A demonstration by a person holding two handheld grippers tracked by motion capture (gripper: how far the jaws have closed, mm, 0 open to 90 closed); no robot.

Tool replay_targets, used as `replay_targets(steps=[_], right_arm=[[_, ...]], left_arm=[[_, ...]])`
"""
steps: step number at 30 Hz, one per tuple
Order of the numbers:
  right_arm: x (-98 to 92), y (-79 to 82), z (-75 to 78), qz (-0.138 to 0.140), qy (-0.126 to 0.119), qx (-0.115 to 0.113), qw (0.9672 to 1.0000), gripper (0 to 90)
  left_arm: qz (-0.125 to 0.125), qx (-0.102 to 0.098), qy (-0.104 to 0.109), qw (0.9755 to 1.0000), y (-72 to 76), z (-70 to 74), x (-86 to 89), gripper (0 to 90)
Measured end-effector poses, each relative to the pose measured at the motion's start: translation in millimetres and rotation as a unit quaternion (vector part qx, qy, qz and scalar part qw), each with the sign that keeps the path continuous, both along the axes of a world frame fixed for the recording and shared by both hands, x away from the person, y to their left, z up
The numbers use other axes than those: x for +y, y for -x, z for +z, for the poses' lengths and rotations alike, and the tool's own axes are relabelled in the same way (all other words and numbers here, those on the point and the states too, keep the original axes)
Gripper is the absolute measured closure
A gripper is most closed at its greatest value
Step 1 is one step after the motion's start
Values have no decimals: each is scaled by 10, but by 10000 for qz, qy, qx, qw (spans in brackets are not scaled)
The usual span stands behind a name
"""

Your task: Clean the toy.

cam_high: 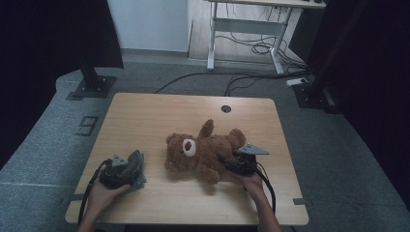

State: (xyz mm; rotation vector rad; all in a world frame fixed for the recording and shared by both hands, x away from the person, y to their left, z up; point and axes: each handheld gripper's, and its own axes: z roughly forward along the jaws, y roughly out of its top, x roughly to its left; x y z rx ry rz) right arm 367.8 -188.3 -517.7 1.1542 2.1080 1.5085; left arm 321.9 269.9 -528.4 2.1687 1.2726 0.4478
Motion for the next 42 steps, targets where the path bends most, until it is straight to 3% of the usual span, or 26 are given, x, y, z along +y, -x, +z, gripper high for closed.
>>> replay_targets(steps=[3, 5, 9, 15, 22, 32, 38, 42], right_arm=[[-3, -1, -3, 2, -11, -2, 10000, 481], [-3, -3, -2, 7, -7, 1, 10000, 481], [-2, -4, -2, 0, -20, 11, 10000, 481], [-5, -12, -3, 15, -38, 23, 10000, 486], [-6, -23, -6, -8, -80, 75, 9999, 499], [-13, -39, -13, 2, -132, 106, 9999, 506], [-17, -47, -17, 9, -159, 114, 9998, 506], [-18, -48, -18, -1, -165, 114, 9998, 506]], left_arm=[[18, -3, 157, 9999, 5, -6, 33, 642], [4, 3, 240, 9997, 13, -1, 50, 695], [-16, -60, 342, 9994, 35, 28, 45, 737], [-213, -265, 775, 9964, 71, 172, -52, 743], [-570, -638, 1142, 9898, 65, 425, -398, 742], [-1132, -665, 1422, 9811, -27, 583, -932, 741], [-1471, -785, 1320, 9771, -88, 685, -1342, 740], [-1644, -757, 1267, 9753, -162, 711, -1592, 739]])
